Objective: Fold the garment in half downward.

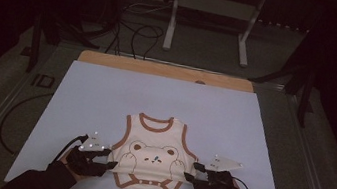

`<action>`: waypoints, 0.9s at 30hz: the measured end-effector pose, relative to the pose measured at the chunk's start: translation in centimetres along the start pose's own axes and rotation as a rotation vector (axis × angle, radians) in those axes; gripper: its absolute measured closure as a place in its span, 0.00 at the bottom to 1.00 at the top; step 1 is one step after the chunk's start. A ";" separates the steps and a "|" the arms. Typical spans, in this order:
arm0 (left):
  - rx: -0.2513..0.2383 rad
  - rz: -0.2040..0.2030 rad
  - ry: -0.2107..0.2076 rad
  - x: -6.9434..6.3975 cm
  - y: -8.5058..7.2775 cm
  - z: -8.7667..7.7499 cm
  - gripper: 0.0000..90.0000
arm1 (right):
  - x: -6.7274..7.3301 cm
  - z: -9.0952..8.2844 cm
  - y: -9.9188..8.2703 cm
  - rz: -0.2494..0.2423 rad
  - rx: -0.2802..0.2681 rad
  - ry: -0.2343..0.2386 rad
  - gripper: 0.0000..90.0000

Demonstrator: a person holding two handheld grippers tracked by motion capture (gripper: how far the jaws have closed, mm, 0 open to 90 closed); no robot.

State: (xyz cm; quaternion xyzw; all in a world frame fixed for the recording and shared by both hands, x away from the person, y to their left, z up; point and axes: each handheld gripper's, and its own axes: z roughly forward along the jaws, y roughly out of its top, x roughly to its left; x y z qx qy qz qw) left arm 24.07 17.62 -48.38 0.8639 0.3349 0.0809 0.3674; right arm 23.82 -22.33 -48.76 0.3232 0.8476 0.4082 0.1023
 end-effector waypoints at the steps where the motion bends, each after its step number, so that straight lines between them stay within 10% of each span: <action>1: 0.000 0.000 0.000 0.0 0.0 0.0 0.51 | 0.0 0.0 0.0 0.000 0.000 0.000 0.51; 18: -0.050 0.068 -0.012 1.5 2.7 -1.7 0.04 | -0.9 -1.6 4.1 -0.068 -0.080 -0.054 0.17; 27: -0.092 0.120 -0.018 2.0 4.1 -2.0 0.01 | -1.9 -1.5 5.7 -0.082 -0.131 -0.044 0.11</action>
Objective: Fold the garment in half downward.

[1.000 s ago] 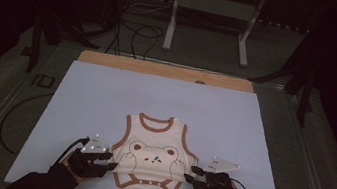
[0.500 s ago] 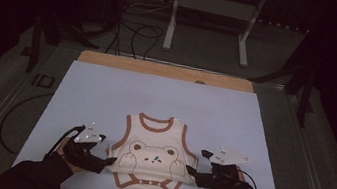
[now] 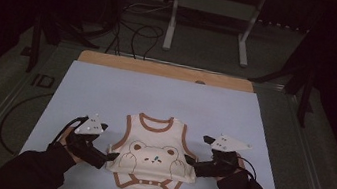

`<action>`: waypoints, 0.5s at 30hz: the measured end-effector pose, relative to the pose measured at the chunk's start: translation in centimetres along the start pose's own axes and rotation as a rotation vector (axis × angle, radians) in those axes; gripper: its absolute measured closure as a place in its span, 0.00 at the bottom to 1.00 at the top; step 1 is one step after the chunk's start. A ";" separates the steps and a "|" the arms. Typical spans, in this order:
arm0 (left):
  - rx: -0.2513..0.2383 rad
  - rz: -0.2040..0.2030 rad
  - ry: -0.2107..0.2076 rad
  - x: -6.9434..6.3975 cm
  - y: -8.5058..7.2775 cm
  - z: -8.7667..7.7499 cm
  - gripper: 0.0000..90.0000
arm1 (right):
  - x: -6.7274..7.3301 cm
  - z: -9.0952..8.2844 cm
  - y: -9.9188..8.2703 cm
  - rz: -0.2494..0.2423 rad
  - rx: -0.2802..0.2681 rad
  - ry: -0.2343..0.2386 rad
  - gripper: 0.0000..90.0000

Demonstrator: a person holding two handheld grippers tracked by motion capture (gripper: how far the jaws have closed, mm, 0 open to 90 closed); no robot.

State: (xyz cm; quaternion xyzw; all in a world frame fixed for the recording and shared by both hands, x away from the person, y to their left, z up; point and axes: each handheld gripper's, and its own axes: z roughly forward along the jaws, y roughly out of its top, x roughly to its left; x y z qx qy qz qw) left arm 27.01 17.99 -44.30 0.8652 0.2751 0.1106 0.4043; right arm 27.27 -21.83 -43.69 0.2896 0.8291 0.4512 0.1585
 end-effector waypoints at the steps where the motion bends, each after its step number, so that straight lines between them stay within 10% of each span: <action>1: -0.004 -0.001 -0.002 0.3 0.2 0.1 0.01 | -0.3 0.1 0.3 0.002 -0.011 -0.011 0.11; 15: -0.012 0.010 -0.018 1.9 1.4 0.9 0.00 | -2.0 1.3 2.0 -0.014 -0.015 -0.002 0.11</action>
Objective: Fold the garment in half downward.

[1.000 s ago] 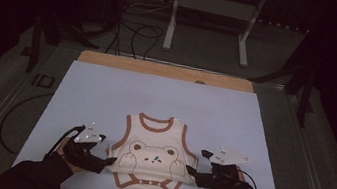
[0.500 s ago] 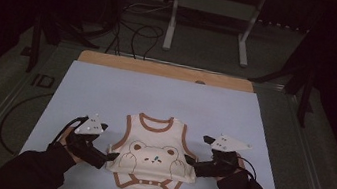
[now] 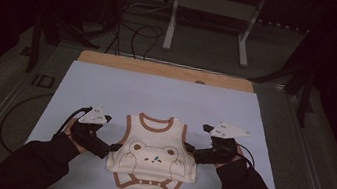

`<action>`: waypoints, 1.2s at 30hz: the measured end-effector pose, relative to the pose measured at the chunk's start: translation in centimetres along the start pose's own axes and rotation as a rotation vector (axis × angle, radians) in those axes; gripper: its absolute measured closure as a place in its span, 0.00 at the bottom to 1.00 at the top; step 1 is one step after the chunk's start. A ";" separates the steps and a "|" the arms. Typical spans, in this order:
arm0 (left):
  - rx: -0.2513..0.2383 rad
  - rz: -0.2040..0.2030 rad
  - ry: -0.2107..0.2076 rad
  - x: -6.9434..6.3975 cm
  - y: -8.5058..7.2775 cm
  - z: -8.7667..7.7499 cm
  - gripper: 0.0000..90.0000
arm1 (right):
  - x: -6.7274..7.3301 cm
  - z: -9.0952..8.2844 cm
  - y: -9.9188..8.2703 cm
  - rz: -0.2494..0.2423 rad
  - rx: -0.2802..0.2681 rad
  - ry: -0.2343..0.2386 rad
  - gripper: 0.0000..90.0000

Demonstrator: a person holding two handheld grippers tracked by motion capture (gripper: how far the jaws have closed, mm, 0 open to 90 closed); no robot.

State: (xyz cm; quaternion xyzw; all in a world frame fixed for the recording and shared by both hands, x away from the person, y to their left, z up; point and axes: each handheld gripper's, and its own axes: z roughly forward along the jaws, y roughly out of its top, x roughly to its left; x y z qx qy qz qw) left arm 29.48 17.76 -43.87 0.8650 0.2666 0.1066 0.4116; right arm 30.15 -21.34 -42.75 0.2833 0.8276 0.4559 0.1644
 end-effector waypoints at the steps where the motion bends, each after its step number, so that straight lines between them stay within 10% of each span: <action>1: 0.000 0.000 0.000 0.0 0.0 0.0 0.00 | 0.0 0.0 0.0 0.000 0.000 0.000 0.11; 36: 0.083 0.013 -0.066 4.0 1.2 6.7 0.01 | -4.4 6.4 -0.4 0.059 0.060 0.050 0.11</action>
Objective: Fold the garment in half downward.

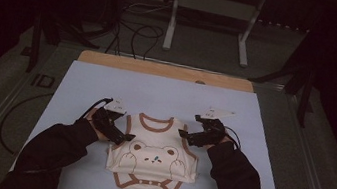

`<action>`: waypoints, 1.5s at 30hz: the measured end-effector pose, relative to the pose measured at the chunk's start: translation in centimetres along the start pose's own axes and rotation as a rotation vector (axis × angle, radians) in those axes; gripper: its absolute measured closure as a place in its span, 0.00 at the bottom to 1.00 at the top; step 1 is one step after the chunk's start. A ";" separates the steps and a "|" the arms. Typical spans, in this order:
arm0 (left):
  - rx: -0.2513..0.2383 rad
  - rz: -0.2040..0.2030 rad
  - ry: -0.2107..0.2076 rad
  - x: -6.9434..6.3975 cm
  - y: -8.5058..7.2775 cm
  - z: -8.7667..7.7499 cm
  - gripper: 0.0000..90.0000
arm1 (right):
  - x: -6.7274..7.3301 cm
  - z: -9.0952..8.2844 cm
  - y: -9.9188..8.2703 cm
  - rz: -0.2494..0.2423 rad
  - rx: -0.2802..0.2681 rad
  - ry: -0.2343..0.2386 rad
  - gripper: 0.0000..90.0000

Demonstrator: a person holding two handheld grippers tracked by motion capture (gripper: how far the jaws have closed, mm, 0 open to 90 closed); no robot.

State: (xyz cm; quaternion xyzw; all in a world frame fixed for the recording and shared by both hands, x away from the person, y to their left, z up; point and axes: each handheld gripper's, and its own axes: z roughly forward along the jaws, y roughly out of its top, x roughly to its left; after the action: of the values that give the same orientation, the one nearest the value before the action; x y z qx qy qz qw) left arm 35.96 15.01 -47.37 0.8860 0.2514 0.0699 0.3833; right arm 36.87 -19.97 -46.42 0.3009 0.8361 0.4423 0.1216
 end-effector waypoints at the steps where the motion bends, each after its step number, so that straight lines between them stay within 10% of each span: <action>1: 0.000 0.000 0.000 0.0 0.0 0.0 0.03 | 0.0 0.0 0.0 0.000 0.000 0.000 0.11; 25: 0.029 -0.075 0.066 3.8 -1.0 3.9 0.11 | -2.9 4.3 -1.8 0.117 0.097 -0.021 0.15; 45: 0.049 -0.047 0.096 4.7 -1.4 5.1 0.41 | -3.6 6.7 -2.1 0.036 0.191 -0.050 0.39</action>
State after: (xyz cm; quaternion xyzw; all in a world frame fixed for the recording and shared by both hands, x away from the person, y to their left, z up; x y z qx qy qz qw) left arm 41.11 14.94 -52.24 0.8845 0.2918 0.0971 0.3508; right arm 42.05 -18.62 -52.25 0.3373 0.8656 0.3549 0.1052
